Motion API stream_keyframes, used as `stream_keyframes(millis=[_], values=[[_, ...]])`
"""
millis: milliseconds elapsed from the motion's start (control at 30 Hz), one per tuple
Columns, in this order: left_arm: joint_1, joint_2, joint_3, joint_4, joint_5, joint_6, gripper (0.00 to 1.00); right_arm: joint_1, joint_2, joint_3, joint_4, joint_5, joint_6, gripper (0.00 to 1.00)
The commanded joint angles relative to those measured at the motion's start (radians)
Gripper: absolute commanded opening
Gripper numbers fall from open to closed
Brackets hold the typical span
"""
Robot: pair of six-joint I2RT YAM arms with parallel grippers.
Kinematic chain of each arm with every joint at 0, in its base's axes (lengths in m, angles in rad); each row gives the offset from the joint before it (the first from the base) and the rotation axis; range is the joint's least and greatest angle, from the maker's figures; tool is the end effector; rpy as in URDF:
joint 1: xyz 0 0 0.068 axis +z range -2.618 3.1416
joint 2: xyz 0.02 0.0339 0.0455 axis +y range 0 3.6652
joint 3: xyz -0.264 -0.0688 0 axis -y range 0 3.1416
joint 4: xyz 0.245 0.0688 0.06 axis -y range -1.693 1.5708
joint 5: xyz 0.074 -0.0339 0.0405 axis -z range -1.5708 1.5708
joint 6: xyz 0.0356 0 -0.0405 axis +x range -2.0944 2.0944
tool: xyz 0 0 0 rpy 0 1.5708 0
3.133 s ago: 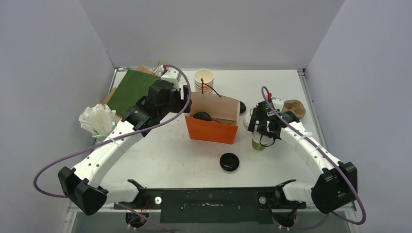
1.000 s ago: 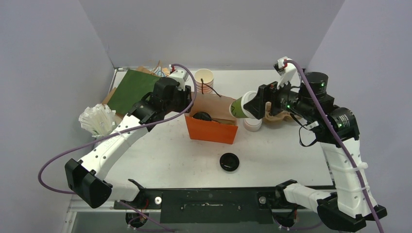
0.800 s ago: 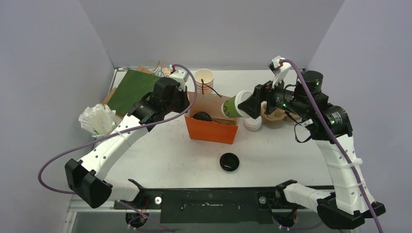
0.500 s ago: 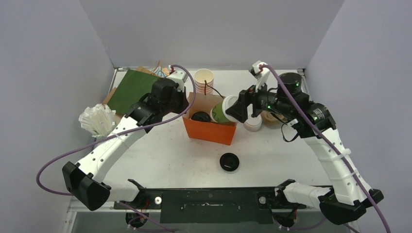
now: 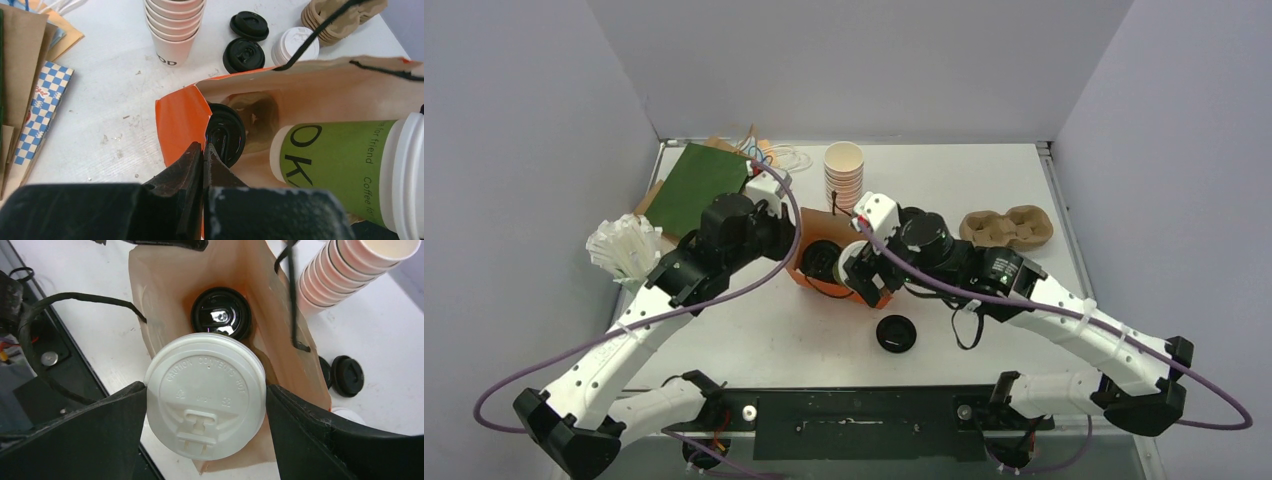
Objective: Pack the takeout coffee
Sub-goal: Place the coffee cup on the cup tray.
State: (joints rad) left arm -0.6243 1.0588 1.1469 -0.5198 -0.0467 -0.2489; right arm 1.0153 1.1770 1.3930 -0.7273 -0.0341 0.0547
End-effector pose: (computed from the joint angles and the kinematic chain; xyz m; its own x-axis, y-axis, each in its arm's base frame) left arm 0.1867 -0.1325 0.3791 -0.4644 0.0313 -0.8851 0.4489 0.8698 -0.2048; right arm 0.1259 0.2052 0.4148 -0.3049 -0.3877 -0.8699 -0.8494 0.5238 0.0643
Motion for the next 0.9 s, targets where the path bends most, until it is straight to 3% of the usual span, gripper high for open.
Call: stream_keyframes(millis=[0,133,267,533,733,867], values=[[-0.019,-0.090,-0.076,0.100,0.047,0.023,0.00,0.137,-0.008,-0.045,0.110,0.268,-0.080,0.41],[-0.036,-0.169,-0.164,0.157,0.116,0.007,0.00,0.295,-0.012,-0.117,0.148,0.456,-0.135,0.42],[-0.044,-0.228,-0.219,0.185,0.187,-0.023,0.00,0.365,-0.006,-0.158,0.168,0.543,-0.153,0.42],[-0.044,-0.303,-0.282,0.173,0.208,-0.030,0.00,0.365,-0.035,-0.181,0.164,0.524,-0.174,0.42],[-0.045,-0.399,-0.323,0.180,0.058,-0.034,0.00,0.352,0.037,-0.169,0.163,0.546,-0.206,0.42],[-0.045,-0.472,-0.362,0.218,0.002,-0.020,0.00,0.269,0.050,-0.160,0.228,0.426,-0.217,0.42]])
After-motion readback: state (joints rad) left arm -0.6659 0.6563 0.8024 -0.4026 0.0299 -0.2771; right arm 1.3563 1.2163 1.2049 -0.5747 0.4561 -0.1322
